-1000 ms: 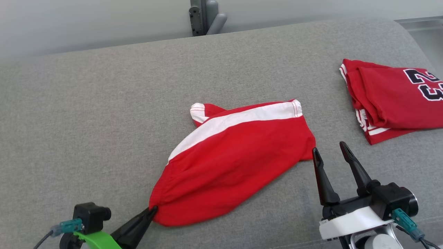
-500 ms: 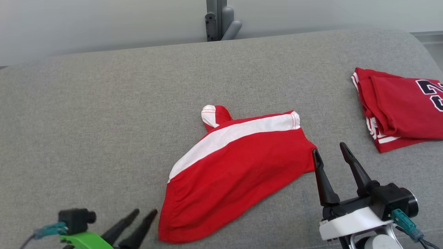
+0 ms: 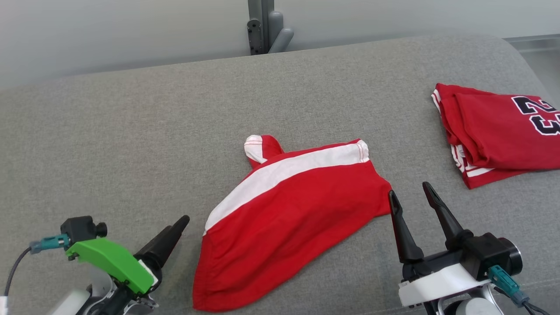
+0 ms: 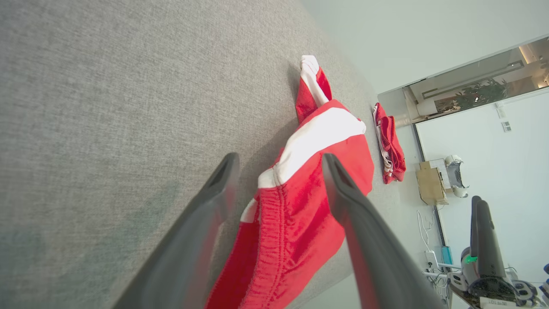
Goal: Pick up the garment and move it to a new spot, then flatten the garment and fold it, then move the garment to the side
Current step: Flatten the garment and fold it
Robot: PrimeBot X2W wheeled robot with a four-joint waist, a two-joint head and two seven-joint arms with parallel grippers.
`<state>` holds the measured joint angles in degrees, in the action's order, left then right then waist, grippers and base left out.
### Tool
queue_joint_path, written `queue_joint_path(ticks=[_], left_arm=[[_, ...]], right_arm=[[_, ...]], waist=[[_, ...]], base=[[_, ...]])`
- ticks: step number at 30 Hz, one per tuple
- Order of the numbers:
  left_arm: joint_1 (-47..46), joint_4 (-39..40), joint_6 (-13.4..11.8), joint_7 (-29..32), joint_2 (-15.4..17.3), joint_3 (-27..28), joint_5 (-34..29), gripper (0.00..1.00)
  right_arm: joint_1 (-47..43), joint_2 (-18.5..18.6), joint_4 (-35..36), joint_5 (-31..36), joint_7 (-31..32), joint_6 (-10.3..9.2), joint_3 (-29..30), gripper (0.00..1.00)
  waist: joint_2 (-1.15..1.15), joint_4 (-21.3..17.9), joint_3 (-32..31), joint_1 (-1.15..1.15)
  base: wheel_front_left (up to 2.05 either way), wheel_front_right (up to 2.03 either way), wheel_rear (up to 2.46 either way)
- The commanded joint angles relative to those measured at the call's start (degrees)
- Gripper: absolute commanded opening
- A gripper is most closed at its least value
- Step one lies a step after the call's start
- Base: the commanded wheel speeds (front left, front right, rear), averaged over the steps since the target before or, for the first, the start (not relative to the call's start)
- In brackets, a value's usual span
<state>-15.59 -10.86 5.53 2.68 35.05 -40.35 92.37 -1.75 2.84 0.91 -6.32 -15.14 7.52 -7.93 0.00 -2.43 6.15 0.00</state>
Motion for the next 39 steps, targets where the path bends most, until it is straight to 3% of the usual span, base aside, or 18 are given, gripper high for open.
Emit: queue_joint_path(ticks=[1, 5, 9, 13, 14, 15, 23, 27, 29, 33, 39], left_arm=[[-1.6, -1.7, -0.5, 1.5, -1.1, -0.3, 1.2, 1.0], [-4.2, -6.7, -1.1, 5.5, -3.3, -2.2, 1.7, 1.0], [-5.4, -9.1, -0.1, 8.5, -5.0, -3.4, 2.6, 1.0], [-6.0, -10.4, 1.0, 7.0, -6.0, -4.0, 0.1, 1.0], [-6.3, -10.7, 1.2, 5.9, -6.1, -4.0, -1.0, 0.45], [-6.8, -10.8, 1.3, 4.8, -6.2, -4.1, -2.3, 0.0], [-10.1, -9.7, 2.0, -2.8, -6.3, -5.3, -10.9, 0.0], [-9.8, -9.6, 2.0, -0.1, -6.4, -7.7, -12.0, 0.0], [-9.9, -10.4, 1.6, 0.5, -6.0, -8.8, -13.5, 1.0], [-11.2, -12.3, 0.4, -0.7, -6.1, -10.5, -17.2, 1.0], [-12.2, -15.2, 0.6, -1.5, -6.7, -11.9, -19.9, 1.0]], right_arm=[[0.5, 0.1, 0.1, 0.5, 0.0, -0.07, 0.0, 1.0], [0.6, 0.1, 0.2, 1.1, 0.0, -0.07, 0.0, 1.0], [0.4, 0.1, 0.4, 1.2, 0.0, -0.07, 0.1, 1.0], [0.0, 0.1, 0.2, 1.0, 0.0, -0.08, 0.3, 1.0], [0.0, 0.1, 0.1, 0.9, 0.0, -0.07, 0.2, 1.0], [-0.1, 0.1, 0.1, 0.8, 0.0, -0.08, 0.2, 1.0], [-0.4, 0.1, 0.0, 0.5, 0.0, -0.07, 0.5, 1.0], [-0.4, 0.1, -0.2, 0.0, 0.0, -0.07, 0.1, 1.0], [-0.2, 0.1, -0.2, -0.3, 0.0, -0.08, -0.3, 1.0], [-0.1, 0.1, 0.1, -1.1, 0.0, -0.08, -0.2, 1.0], [0.1, 0.1, 0.1, -2.2, 0.0, -0.07, 0.8, 1.0]], waist=[[0.0, -0.6, 0.4, 0.0], [0.0, -1.6, 0.9, 0.0], [0.0, -2.3, 1.1, 0.0], [0.0, -2.7, 0.8, 0.0], [0.0, -2.8, 0.7, 0.0], [0.0, -2.8, 0.6, 0.0], [0.0, -2.9, -0.4, 0.0], [0.0, -3.1, -0.8, 0.0], [0.0, -3.2, -0.7, 0.0], [0.0, -3.6, 0.1, 0.0], [0.0, -4.4, 0.8, 0.0]], base=[[0.0, 0.0, 0.0], [0.0, 0.0, 0.0], [0.0, 0.0, 0.0], [0.0, 0.0, 0.0], [0.0, 0.0, 0.0], [0.0, 0.0, 0.0], [0.0, 0.0, 0.0], [0.0, 0.0, 0.0], [0.0, 0.0, 0.0], [0.0, 0.0, 0.0], [0.0, 0.0, 0.0]])
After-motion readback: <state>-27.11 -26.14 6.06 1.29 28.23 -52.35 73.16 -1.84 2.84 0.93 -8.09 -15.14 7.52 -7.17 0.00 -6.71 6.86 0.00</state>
